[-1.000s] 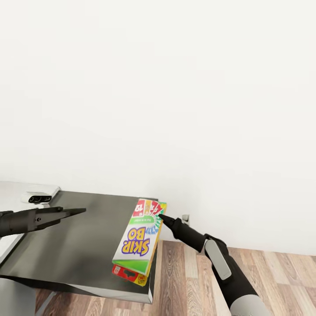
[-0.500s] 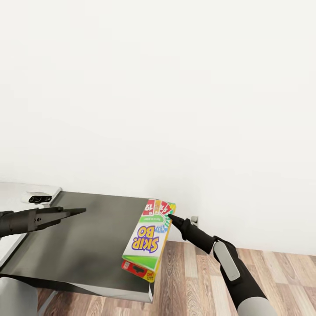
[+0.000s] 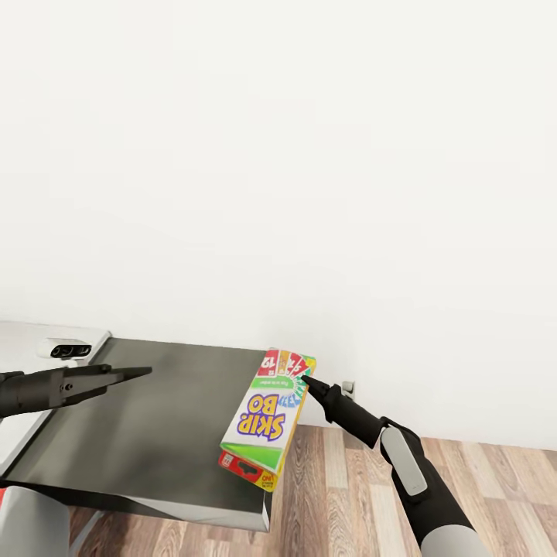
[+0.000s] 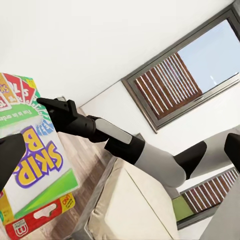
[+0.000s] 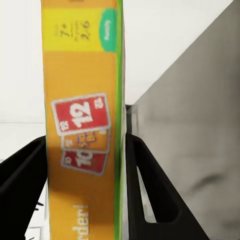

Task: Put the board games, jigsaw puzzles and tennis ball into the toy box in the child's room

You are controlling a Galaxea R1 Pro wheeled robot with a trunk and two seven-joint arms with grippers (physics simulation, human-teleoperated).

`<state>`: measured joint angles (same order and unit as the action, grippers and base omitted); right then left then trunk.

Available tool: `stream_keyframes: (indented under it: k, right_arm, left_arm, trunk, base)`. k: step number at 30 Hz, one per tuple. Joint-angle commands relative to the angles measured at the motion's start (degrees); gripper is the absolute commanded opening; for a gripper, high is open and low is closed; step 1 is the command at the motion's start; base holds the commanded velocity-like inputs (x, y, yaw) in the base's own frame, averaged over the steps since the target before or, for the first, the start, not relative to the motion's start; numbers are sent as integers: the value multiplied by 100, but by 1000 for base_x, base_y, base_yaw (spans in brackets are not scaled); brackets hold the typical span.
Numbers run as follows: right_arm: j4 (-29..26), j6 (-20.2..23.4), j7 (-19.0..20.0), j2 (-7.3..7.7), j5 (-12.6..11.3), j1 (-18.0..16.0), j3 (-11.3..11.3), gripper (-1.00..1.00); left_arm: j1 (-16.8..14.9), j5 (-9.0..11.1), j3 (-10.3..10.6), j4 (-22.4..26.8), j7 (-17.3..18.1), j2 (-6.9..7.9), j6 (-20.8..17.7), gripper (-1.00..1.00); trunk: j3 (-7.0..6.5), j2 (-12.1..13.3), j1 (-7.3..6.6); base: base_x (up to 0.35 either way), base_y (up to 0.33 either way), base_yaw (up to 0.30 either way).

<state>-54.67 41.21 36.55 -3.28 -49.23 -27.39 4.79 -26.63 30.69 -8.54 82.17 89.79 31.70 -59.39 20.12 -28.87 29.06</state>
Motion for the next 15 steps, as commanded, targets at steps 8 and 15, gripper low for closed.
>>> stream_keyframes:
  k: [8,15]
  right_arm:
    - [0,35,12,-6,-2,-3,22,-100]
    - [0,34,10,-6,1,-3,22,-100]
  left_arm:
    - [-5,-1,2,1,21,3,-61,100]
    - [-8,-1,3,1,21,1,-61,100]
  trunk:
    - [-136,314,-174]
    - [-261,595,-328]
  base:
    - [0,0,0]
    - [0,0,0]
